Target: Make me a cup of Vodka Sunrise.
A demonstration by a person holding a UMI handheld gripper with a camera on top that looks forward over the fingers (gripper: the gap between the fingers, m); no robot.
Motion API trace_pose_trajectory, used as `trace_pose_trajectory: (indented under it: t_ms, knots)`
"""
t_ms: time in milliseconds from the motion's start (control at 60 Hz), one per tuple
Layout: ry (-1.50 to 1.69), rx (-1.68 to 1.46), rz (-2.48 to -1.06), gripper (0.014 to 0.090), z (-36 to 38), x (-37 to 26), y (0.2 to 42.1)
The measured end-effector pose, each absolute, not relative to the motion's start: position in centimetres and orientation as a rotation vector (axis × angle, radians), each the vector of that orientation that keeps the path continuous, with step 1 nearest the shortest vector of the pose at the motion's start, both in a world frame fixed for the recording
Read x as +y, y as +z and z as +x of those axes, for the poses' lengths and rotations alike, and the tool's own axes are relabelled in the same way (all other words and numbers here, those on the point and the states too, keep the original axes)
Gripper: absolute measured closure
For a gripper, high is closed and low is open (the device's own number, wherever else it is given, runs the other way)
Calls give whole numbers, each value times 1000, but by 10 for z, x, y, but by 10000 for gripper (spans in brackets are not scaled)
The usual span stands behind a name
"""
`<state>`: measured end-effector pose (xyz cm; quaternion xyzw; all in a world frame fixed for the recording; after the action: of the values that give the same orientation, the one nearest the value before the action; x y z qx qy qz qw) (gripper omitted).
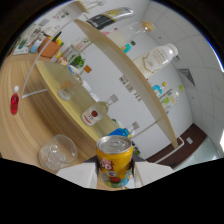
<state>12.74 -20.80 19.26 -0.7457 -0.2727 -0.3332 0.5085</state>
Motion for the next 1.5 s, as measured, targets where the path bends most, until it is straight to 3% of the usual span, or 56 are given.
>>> trace_pose_trajectory:
  t_ms: [317,417,600,833,983,1217,1350,1500]
  knots:
    - [-1395,-1292,-1409,538,114,-203,201]
    - [-1500,-1439,-1269,539,104,-199,203]
    - [-1561,-1567,-1154,541,93,-197,201]
    - [-1404,-1420,-1237,541,89,-202,219]
    - [-1005,-1027,-1402,538,84,-213,266]
    - [-382,-407,-1511,534,131,-240,333]
    - [-162,-150,-1588,536,186,-240,306]
    - [-19,33,-1719,538,239,-230,223]
